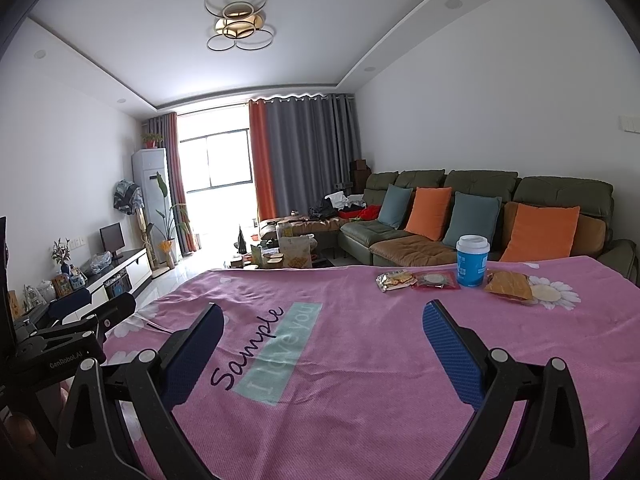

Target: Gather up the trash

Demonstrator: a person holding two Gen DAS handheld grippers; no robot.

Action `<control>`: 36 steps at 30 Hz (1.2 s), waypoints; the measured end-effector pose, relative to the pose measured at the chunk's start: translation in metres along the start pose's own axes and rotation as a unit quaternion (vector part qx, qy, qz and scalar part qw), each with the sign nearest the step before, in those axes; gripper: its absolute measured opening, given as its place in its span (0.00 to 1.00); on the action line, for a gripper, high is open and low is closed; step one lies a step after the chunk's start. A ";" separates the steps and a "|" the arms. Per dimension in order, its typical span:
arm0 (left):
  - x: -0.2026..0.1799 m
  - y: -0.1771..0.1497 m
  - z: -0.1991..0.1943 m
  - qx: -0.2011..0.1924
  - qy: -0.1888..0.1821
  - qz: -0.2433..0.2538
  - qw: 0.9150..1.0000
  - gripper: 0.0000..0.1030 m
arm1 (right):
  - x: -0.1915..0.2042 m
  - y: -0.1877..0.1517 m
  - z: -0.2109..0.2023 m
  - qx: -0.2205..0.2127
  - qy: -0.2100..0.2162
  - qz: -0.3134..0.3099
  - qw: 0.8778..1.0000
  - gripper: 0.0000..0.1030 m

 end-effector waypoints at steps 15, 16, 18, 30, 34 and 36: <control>0.001 -0.003 0.003 0.001 0.001 -0.002 1.000 0.95 | 0.000 0.001 0.001 0.000 -0.001 0.000 1.000 0.93; 0.001 -0.003 0.004 0.002 0.001 -0.002 1.000 0.95 | 0.000 0.001 0.001 0.000 -0.001 0.000 1.000 0.93; 0.001 -0.004 0.004 0.001 0.001 -0.002 1.000 0.95 | -0.001 0.002 0.001 -0.002 -0.001 0.000 1.000 0.93; 0.001 -0.003 0.004 0.002 0.001 -0.002 1.000 0.95 | -0.001 0.002 0.001 -0.002 -0.001 0.000 1.000 0.93; 0.001 -0.004 0.004 0.003 0.000 -0.004 1.000 0.95 | -0.001 0.002 0.001 -0.001 -0.001 0.000 1.000 0.93; 0.001 -0.003 0.004 0.002 0.001 -0.003 1.000 0.95 | -0.001 0.002 0.002 -0.002 -0.001 -0.001 1.000 0.93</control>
Point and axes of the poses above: each gripper's, at about its wrist camera, not at the fingertips, and z roughly the way its jaws point, x to its left, y to its top, the point moved 9 cm from there along z, roughly the way its jaws point, and after that the axes turned 2 degrees about x, right-handed, at the moved point
